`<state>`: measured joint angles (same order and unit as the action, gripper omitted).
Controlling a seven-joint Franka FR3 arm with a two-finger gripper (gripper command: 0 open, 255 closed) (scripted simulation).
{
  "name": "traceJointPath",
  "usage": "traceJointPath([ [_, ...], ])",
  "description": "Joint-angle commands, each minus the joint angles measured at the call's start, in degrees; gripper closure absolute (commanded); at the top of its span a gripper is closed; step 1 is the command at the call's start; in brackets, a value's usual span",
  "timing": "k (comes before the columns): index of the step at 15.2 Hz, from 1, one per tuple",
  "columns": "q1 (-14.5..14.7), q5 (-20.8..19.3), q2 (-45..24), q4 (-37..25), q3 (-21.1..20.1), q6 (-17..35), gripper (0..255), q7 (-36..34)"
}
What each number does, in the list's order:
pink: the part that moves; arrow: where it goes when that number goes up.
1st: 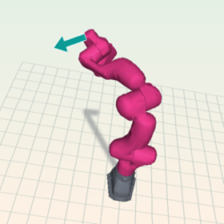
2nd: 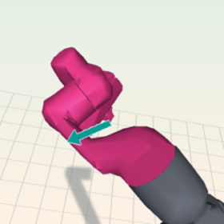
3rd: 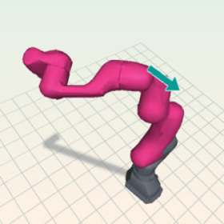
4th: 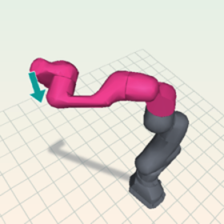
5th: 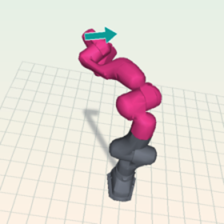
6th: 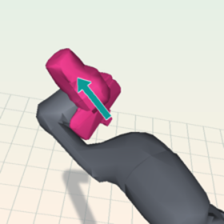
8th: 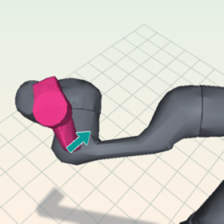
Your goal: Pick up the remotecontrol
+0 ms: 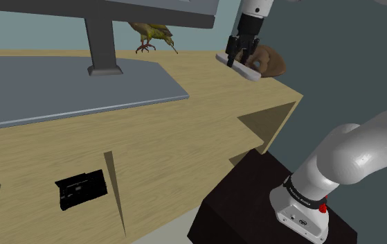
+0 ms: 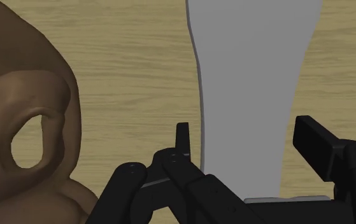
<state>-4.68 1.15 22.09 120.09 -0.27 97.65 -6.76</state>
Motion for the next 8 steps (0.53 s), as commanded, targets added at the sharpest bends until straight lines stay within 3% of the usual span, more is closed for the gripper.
traceJointPath([
  [1, 0.0, 0.0, -0.3, -1.9, 0.0, -1.6, 255, 0.0],
  [8, 0.0, 0.0, -0.9, -6.5, 0.1, -5.6, 255, 0.0],
])
